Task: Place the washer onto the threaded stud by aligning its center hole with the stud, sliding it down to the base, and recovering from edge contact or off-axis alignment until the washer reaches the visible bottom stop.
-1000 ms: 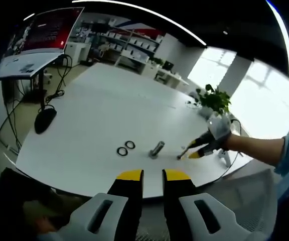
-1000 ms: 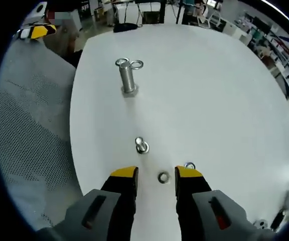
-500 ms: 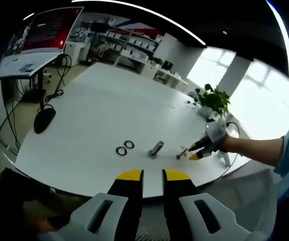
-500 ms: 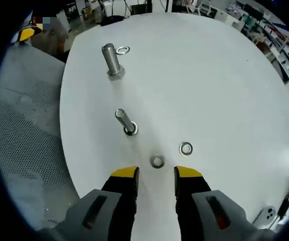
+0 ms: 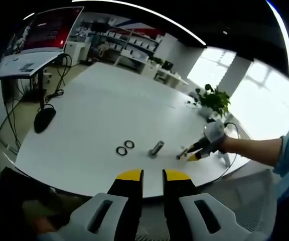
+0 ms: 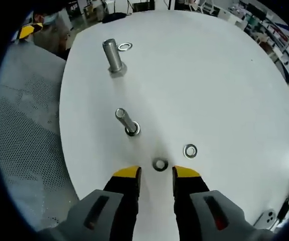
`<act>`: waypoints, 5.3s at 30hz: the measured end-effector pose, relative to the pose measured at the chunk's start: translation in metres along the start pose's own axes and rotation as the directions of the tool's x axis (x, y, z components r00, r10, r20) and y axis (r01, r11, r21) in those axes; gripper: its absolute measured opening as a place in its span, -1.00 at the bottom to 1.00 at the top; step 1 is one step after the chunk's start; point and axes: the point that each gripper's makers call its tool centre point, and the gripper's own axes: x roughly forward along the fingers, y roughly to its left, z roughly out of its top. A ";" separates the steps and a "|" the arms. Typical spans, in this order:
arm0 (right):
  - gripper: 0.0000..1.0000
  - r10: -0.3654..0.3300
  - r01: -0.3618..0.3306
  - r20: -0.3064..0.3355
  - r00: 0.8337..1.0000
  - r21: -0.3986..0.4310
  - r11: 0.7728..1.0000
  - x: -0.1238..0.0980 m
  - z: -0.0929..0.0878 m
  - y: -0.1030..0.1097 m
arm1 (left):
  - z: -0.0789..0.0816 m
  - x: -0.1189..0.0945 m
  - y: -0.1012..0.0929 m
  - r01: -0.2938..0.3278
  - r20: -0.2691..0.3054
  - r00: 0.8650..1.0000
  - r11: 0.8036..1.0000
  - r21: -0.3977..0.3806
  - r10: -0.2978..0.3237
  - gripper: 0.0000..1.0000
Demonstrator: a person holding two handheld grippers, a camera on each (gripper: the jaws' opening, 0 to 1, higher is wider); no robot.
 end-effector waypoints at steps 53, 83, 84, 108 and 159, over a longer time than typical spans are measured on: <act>-0.69 -0.001 -0.019 -0.138 0.990 -0.144 0.989 0.004 0.005 -0.001 | 0.000 0.000 0.005 -0.023 0.002 1.000 1.000 -0.013 0.023 -0.75; -0.73 -0.033 0.030 -0.039 0.999 -0.080 0.996 -0.021 0.026 0.002 | 0.001 0.000 0.003 -0.015 0.005 1.000 1.000 -0.010 0.015 -0.75; -0.73 -0.033 0.031 -0.031 0.999 -0.080 0.996 -0.024 0.029 0.003 | 0.001 0.000 0.003 -0.015 0.005 1.000 1.000 -0.010 0.015 -0.75; -0.73 -0.047 0.056 0.078 0.996 -0.123 0.991 -0.075 0.068 0.019 | 0.000 0.000 0.002 -0.008 0.001 1.000 1.000 -0.005 0.008 -0.75; -0.74 0.031 -0.038 -0.049 0.998 -0.157 0.987 -0.017 0.057 0.033 | 0.000 0.000 0.003 -0.013 0.000 1.000 1.000 -0.011 0.013 -0.75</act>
